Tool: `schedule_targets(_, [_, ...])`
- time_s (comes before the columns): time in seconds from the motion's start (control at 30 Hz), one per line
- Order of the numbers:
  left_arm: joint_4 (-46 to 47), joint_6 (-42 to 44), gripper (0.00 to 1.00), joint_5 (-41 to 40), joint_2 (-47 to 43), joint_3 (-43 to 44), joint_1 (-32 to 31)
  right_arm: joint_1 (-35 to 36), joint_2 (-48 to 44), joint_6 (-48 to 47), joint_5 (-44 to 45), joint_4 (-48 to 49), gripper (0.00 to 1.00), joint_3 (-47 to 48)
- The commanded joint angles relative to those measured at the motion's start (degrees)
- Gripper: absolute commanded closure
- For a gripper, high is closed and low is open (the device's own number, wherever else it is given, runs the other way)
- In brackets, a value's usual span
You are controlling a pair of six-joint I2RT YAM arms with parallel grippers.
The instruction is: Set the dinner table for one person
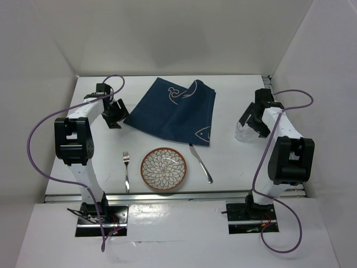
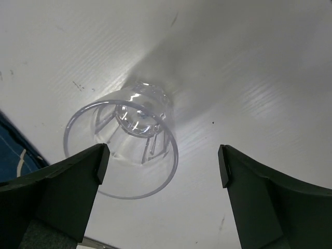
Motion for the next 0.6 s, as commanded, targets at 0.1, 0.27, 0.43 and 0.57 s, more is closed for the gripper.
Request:
schedule_targets(0.1, [0.0, -0.1, 0.18, -0.4, 2.3, 1.3, -0.3, 0.1, -5.9, -0.9, -0.1, -3.1, 0.0, 9.5])
schedule_targets(0.27, [0.0, -0.1, 0.18, -1.5, 7.3, 5.0, -0.9, 4.8, -9.5, -3.1, -0.2, -3.2, 0.0, 16.1])
schedule_targets(0.43, [0.4, -1.6, 0.27, -2.9, 11.2, 9.4, -1.4, 20.6, -8.7, -0.8, -7.5, 0.8, 0.12, 14.2])
schedule_targets(0.57, [-0.8, -2.2, 0.81, -1.1, 14.6, 14.2, -1.4, 25.7, -7.0, 4.5, -10.3, 2.6, 0.28, 7.5])
